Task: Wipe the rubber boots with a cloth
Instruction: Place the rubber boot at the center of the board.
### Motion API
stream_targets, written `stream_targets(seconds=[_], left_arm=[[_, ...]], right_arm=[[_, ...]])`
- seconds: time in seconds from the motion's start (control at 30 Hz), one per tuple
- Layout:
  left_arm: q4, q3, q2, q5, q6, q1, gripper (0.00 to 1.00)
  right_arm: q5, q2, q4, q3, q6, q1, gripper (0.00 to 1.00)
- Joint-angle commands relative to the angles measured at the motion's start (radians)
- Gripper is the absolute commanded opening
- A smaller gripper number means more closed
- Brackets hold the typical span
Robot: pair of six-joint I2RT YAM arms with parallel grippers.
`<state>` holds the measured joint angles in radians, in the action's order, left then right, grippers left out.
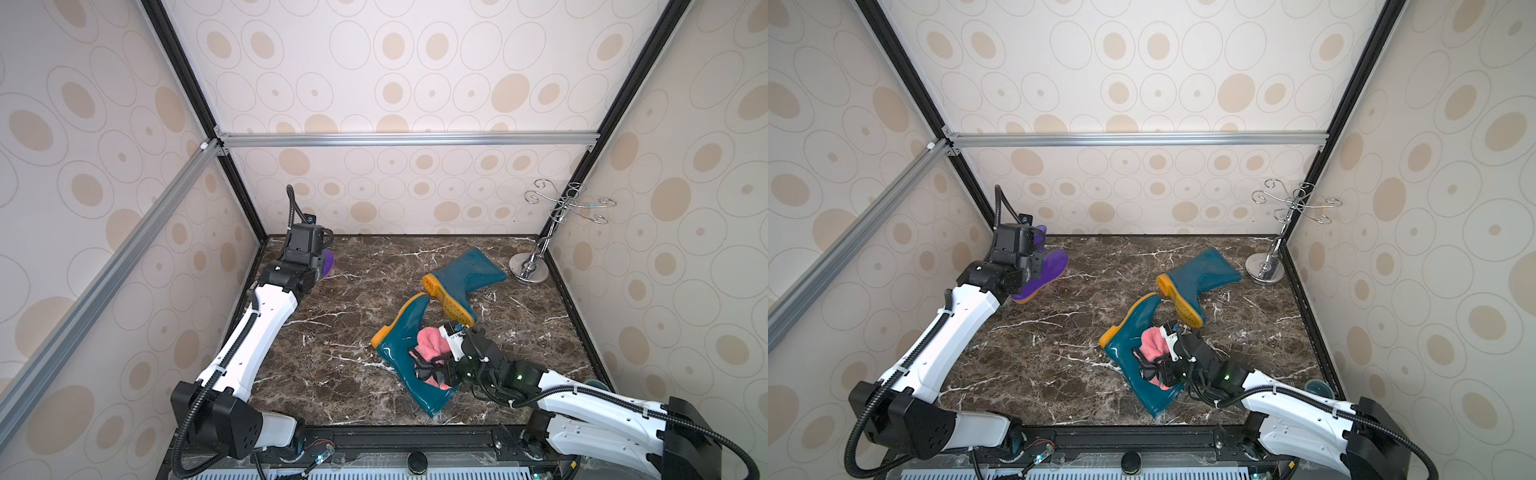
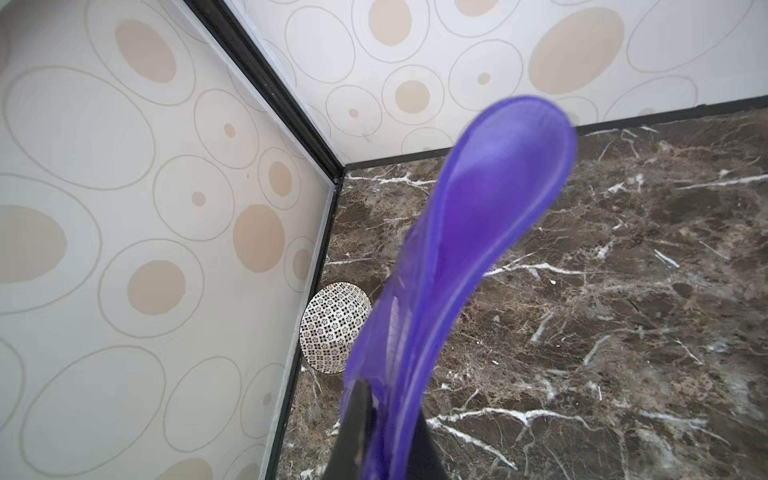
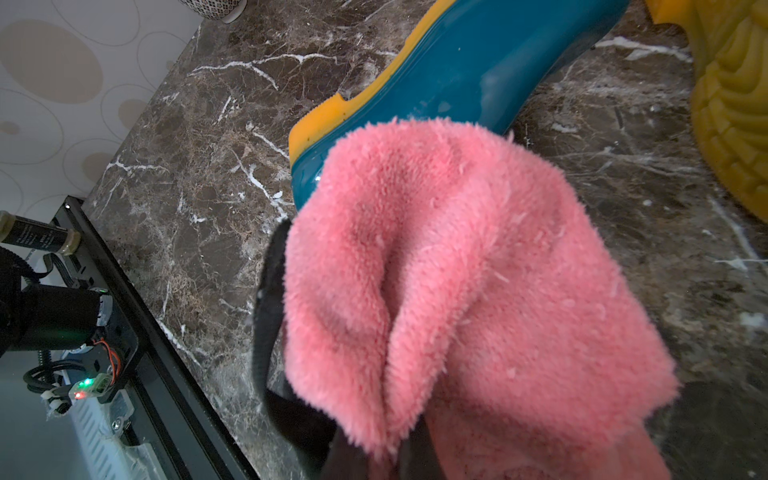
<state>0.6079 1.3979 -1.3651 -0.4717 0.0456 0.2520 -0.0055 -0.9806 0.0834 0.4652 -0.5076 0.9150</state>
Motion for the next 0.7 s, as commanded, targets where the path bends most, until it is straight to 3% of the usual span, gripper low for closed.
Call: stream_targets(seconds=[0.0, 0.2, 0.4, 0.67], left_arm=[[-0.088, 0.067, -0.004, 0.057, 0.032, -0.006, 0.0], [-0.106, 0.12, -0.057, 0.087, 0.025, -0.006, 0.0], [-0.16, 0.136, -0.11, 0.034, -0.015, -0.005, 0.0], [-0.157, 0.122, -0.151, 0.051, 0.066, -0.005, 0.0]], right_arm=[[-0.006, -0.006, -0.006, -0.004, -0.01, 0.003, 0.0], [-0.01, -0.009, -0.002, 0.006, -0.006, 0.002, 0.0], [-0.011, -0.009, -0.005, -0.003, -0.01, 0.001, 0.0], [-0.003, 0.002, 0.009, -0.009, -0.01, 0.002, 0.0]])
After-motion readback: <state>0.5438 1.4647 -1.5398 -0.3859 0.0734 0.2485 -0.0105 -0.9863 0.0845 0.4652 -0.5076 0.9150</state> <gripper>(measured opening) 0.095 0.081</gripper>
